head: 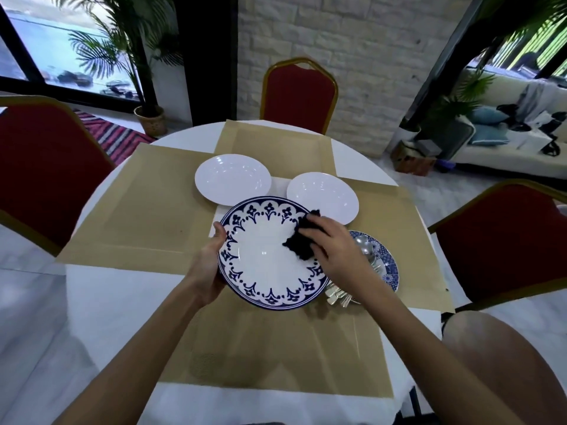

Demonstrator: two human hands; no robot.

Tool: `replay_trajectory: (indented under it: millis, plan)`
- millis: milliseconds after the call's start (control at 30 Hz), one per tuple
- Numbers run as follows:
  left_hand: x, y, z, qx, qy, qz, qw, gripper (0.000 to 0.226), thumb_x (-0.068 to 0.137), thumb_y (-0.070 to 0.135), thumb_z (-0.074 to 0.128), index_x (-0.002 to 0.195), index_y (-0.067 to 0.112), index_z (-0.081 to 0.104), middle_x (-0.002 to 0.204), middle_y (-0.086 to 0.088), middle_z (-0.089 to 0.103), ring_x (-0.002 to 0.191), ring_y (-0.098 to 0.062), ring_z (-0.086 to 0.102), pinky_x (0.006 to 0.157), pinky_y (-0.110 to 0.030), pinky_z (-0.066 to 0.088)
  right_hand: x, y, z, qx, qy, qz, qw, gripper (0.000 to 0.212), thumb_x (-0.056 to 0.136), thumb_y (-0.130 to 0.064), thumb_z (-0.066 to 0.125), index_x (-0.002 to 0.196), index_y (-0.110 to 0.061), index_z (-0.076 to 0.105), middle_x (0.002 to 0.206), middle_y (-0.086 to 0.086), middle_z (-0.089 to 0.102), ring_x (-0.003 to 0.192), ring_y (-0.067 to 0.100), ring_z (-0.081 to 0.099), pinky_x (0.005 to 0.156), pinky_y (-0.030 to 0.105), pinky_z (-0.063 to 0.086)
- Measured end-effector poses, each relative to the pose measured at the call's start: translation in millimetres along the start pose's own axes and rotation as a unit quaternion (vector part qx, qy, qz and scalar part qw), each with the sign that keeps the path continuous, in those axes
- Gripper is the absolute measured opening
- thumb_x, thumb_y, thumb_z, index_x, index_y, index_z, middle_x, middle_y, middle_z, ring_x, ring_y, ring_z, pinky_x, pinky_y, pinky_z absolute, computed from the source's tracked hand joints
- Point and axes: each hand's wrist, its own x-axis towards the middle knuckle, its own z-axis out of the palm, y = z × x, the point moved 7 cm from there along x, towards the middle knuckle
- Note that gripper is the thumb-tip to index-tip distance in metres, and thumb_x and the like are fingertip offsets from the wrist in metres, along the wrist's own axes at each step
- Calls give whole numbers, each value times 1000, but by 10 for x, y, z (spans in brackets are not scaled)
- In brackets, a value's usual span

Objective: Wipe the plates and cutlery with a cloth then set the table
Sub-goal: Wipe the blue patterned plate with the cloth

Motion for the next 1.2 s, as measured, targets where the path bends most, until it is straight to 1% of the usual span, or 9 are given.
replay_trajectory:
  millis: [100, 200, 267, 433, 700, 767, 900, 1033, 1200]
  plan:
    - [-4, -55, 28, -16, -6, -14, 1000, 53, 95, 59, 20, 120, 31, 58, 115, 3, 69, 106, -20, 64, 90, -45, 50, 20, 191, -51, 146, 73, 185, 969, 36, 92, -18, 60, 129, -20, 59, 131, 0, 56, 119, 15, 53, 103, 23, 37]
    - [1, -126, -62, -10, -16, -38, 999, 47, 97, 56, 25, 117, 31, 60, 116, 0, 69, 106, -24, 65, 92, -49, 49, -140, 308, 166, 312, 32, 323, 893, 43, 81, -17, 72, 122, -25, 61, 112, -5, 67, 102, 12, 64, 93, 34, 52]
    - [7, -201, -199, 27, -7, -77, 997, 41, 98, 50, 33, 116, 27, 61, 111, -3, 71, 104, -27, 65, 89, -48, 50, -296, 302, 335, 324, 7, 358, 875, 48, 73, -11, 78, 117, -22, 62, 104, -5, 69, 94, 13, 66, 84, 35, 56]
    - [-29, -395, -577, 202, 75, -108, 970, 22, 97, 27, 49, 118, 22, 55, 104, -6, 70, 88, -26, 68, 64, -36, 55, -688, 181, 698, 300, 24, 403, 864, 48, 68, -9, 79, 111, -23, 63, 97, -5, 69, 94, 17, 66, 83, 35, 55]
    - [-128, -635, -648, 375, 99, -41, 921, 26, 95, 9, 43, 95, 32, 56, 81, 12, 61, 74, -7, 60, 58, -23, 49, -1086, 146, 1018, 266, 44, 437, 858, 50, 74, -8, 77, 120, -16, 60, 99, -4, 65, 98, 17, 63, 85, 32, 54]
    - [-104, -653, -699, 434, 110, -35, 894, 24, 91, 10, 50, 85, 33, 56, 78, 10, 61, 75, -14, 61, 66, -31, 54, -1151, 151, 1069, 260, 41, 440, 858, 52, 74, -8, 77, 122, -17, 60, 100, -5, 66, 98, 16, 64, 85, 31, 54]
    - [-38, -759, -746, 468, 98, -31, 878, 27, 88, 10, 54, 111, 21, 62, 92, 4, 63, 80, -14, 59, 60, -24, 49, -1195, 185, 1136, 234, 36, 441, 866, 54, 75, -11, 78, 125, -18, 60, 108, -1, 69, 99, 15, 64, 86, 33, 54]
    - [7, -821, -721, 486, 81, 3, 870, 31, 90, 12, 55, 119, 20, 61, 105, 4, 68, 84, -12, 58, 59, -16, 43, -1200, 245, 1150, 234, 40, 451, 860, 52, 76, -9, 75, 125, -17, 60, 110, -1, 69, 94, 10, 60, 76, 23, 47]
    - [70, -894, -705, 493, 84, 13, 866, 33, 90, 15, 56, 122, 22, 61, 109, 0, 70, 88, -15, 61, 66, -23, 48, -1217, 306, 1164, 221, 40, 464, 857, 49, 79, -12, 74, 125, -19, 60, 112, -1, 69, 93, 11, 59, 75, 22, 43]
